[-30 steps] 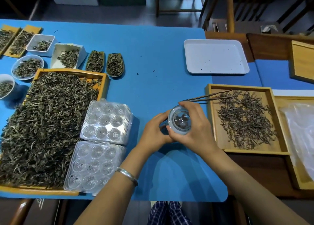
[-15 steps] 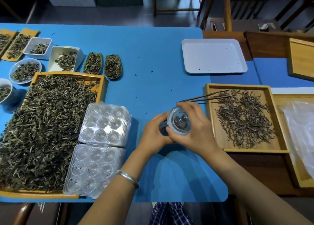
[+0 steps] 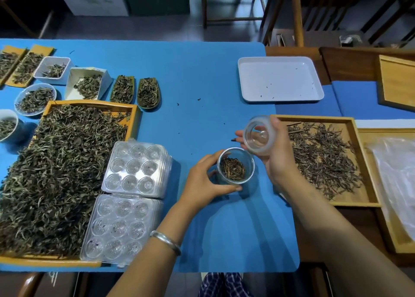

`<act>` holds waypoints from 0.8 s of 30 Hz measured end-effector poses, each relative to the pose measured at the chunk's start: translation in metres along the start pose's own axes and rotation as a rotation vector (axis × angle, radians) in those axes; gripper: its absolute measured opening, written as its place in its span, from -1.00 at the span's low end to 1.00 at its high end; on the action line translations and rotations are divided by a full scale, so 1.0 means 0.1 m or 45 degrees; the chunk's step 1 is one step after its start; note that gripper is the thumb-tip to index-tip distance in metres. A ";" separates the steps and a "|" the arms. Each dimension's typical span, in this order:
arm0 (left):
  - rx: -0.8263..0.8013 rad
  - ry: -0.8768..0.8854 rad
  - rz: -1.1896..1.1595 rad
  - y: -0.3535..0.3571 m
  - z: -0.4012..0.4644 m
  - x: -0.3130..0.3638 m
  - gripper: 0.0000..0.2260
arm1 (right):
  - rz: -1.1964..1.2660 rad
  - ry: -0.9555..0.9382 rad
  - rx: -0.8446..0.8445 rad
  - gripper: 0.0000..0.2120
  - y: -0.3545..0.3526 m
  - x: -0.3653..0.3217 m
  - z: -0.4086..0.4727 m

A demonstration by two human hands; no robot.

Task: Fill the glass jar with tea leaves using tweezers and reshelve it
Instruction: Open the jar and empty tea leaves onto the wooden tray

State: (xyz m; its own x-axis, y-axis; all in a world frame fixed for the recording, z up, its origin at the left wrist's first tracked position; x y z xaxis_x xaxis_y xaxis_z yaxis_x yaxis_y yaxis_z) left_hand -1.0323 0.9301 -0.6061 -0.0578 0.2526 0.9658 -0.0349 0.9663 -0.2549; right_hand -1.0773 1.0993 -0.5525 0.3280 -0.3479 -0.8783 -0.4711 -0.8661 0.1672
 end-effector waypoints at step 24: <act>0.045 -0.020 -0.022 0.03 -0.01 -0.03 -0.29 | -1.202 -0.257 -0.525 -0.51 0.79 0.34 0.86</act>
State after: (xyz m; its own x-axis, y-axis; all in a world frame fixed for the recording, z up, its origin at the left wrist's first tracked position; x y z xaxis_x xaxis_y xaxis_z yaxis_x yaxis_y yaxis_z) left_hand -1.0308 0.9327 -0.6102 -0.0727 0.2345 0.9694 -0.0711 0.9683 -0.2395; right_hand -1.1738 1.0502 -0.6079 0.2566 0.5658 -0.7836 0.2331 -0.8230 -0.5180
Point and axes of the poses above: each hand's wrist, its own z-axis towards the middle knuckle, its own y-axis out of the palm, x = y × z, the point moved 1 cm from there along z, towards the middle knuckle, and after that the axes turned 15 degrees about x, right-handed, at the moved point
